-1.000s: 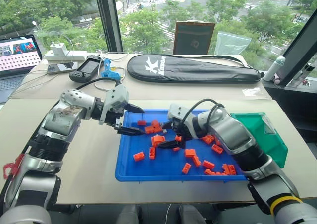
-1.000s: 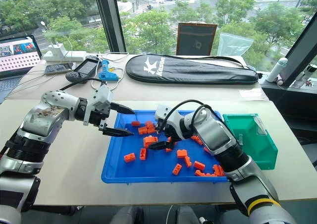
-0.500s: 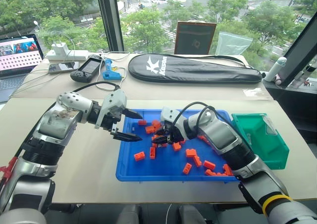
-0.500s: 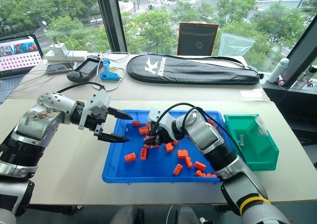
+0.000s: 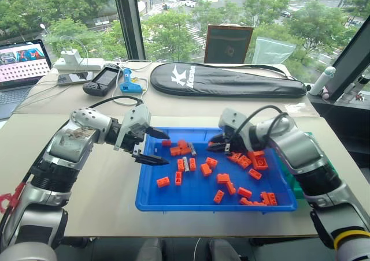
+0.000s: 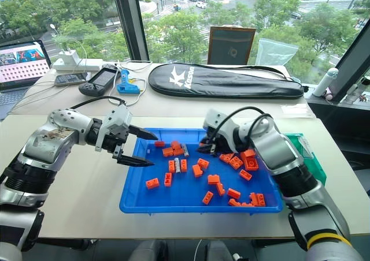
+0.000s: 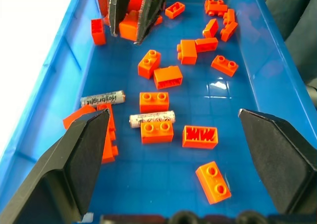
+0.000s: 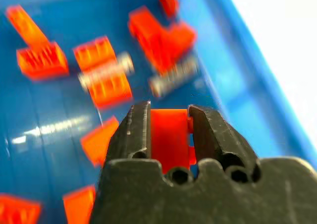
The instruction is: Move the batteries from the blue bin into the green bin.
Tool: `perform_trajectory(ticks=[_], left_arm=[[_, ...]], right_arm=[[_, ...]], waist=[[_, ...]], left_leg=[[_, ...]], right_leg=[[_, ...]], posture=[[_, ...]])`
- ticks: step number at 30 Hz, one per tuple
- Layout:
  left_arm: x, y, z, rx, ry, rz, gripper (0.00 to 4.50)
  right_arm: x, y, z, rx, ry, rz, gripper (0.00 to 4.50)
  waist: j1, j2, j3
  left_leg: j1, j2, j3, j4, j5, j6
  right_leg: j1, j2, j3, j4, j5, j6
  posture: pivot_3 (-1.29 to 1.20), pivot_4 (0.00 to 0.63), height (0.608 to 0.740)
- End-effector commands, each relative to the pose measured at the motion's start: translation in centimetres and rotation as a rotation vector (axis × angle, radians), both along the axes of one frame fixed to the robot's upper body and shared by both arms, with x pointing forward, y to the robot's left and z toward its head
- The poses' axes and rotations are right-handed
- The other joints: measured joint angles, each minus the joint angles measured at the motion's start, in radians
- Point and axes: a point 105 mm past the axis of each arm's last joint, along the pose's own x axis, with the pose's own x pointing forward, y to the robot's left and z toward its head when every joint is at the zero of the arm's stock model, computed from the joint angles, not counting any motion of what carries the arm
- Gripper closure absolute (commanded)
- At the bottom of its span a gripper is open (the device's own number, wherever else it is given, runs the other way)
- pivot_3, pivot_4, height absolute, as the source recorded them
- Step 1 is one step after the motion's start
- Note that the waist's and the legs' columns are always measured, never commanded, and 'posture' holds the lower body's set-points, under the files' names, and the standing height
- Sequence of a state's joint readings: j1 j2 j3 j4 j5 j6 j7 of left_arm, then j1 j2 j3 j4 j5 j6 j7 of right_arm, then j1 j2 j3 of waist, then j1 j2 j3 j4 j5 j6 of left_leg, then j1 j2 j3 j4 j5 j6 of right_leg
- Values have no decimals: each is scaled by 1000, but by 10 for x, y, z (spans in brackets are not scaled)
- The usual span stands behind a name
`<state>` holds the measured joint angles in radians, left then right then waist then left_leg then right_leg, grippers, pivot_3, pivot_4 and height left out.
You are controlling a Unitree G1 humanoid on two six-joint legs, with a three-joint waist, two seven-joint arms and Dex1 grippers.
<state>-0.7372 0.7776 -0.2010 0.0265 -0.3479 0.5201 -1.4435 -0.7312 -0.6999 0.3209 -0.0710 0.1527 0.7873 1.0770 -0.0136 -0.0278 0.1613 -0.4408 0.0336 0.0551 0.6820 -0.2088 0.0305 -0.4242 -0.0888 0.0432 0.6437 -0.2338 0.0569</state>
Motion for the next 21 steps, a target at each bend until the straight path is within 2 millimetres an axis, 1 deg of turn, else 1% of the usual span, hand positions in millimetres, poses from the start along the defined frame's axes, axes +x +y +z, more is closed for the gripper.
perform_trajectory(ticks=[1, 3, 5, 7, 8, 9, 11, 15, 18, 21], left_arm=[[3, -5, 11, -13, -47, -25, 0], [7, -6, 14, -27, -56, -10, 0], [8, -6, 15, -25, -54, -13, 0], [6, -5, 14, -18, -47, -23, 0], [4, -4, 13, -12, -42, -27, 0], [3, -3, 12, -8, -38, -29, 0], [3, -2, 11, -1, -36, -26, 0], [2, 2, 9, 16, -41, -18, 0], [2, 5, 8, 33, -45, -7, 0], [1, 7, 7, 37, -45, -1, 0]], right_arm=[[-1, -4, 14, 10, -46, -10, 1370], [-2, 0, 15, 18, -59, -1, 775], [-1, 10, 21, 42, -101, 13, 39], [-3, 22, 25, 86, -99, 41, 39], [-10, 32, 24, 102, -84, 92, 39], [-17, 42, 18, 87, -74, 149, 39], [-25, 52, 5, 29, -65, 218, 39], [-27, 66, -3, 36, -38, 257, 39], [-26, 70, -8, 19, -34, 280, 39], [-20, 72, -12, 14, -29, 282, 39]], waist=[[-4, 0, 0], [-4, 0, 0], [-4, 0, 0], [-6, 0, 0], [-5, 0, 0], [-3, 0, 0], [-2, 0, 0], [0, 0, 0], [1, 0, 0], [0, 0, 0]], left_leg=[[0, 0, 0, 0, 0, 0], [0, 0, 0, 0, 0, 0], [0, 0, 0, 0, 0, 0], [0, 0, 0, 0, 0, 0], [0, 0, 0, 0, 0, 0], [0, 0, 0, 0, 0, 0], [0, 0, 0, 0, 0, 0], [0, 0, 0, 0, 0, 0], [0, 0, 0, 0, 0, 0], [0, 0, 0, 0, 0, 0]], right_leg=[[0, 0, 0, 0, 0, 0], [0, 1, 0, 1, 0, 0], [-1, 1, 0, 1, 0, 0], [0, 1, 0, 0, 0, 0], [0, 1, 0, 0, 0, 0], [-1, 1, 0, 0, 0, 0], [-1, 1, 0, 0, 0, 0], [0, 0, 0, 0, 0, 0], [0, 0, 0, 0, 0, 0], [0, 0, 0, 0, 0, 0]], posture=[[0, 150, 734], [0, 150, 734], [0, 150, 734], [0, 150, 734], [0, 150, 734], [0, 150, 734], [0, 150, 734], [0, 150, 734], [0, 150, 734], [0, 150, 734]])
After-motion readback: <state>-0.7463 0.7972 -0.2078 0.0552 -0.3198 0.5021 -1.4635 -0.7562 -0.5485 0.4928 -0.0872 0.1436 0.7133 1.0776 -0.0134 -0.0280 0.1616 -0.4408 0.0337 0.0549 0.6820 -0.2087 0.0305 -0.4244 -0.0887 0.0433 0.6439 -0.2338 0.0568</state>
